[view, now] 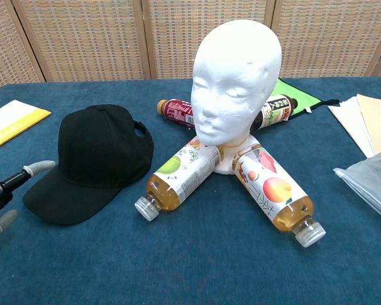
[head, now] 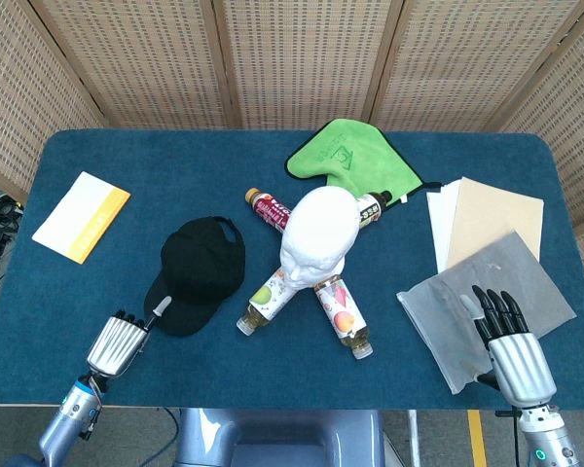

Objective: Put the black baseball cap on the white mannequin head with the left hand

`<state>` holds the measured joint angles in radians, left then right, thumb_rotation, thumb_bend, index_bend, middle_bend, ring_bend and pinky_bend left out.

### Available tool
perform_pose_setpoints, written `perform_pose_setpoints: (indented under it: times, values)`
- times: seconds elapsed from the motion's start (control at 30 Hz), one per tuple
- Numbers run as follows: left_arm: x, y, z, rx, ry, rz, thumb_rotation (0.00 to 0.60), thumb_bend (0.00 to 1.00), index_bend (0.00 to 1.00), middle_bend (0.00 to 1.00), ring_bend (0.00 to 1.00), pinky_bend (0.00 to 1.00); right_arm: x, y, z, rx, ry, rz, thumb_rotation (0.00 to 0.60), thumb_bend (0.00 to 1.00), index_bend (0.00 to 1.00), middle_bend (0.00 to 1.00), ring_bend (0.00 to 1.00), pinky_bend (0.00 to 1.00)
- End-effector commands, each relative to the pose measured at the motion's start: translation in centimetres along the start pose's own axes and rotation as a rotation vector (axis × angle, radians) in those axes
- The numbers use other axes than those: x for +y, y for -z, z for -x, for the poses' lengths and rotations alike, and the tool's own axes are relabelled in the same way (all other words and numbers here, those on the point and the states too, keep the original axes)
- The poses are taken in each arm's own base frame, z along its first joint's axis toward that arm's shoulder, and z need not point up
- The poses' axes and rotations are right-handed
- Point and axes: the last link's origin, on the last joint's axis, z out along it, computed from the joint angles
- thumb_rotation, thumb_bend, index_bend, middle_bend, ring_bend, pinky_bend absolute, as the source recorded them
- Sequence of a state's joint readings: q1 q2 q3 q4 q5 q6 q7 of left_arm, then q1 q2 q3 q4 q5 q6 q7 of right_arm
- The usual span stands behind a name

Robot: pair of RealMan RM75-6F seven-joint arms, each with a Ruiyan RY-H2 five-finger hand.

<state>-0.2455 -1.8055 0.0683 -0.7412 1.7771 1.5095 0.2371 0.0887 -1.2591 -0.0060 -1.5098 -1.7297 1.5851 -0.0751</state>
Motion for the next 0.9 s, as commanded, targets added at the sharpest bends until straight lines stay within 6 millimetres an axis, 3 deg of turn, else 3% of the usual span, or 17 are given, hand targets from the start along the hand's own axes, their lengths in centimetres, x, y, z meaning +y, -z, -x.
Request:
perform_pose_setpoints:
  times: [0.03, 0.9]
  values:
    - [0.0, -0.2, 0.0, 0.007, -0.005, -0.003, 0.600, 0.44, 0.02, 0.85, 0.79, 0.72, 0.0, 0.0, 0.0, 0.000, -0.001, -0.002, 0.600, 0.05, 0.02, 0.00, 0.00, 0.00]
    - [0.7, -1.6, 1.4, -0.006, -0.034, -0.045, 0.600, 0.42, 0.02, 0.85, 0.79, 0.72, -1.0, -1.0, 0.7, -0.010, -0.024, -0.042, 0.600, 0.05, 0.02, 0.00, 0.00, 0.00]
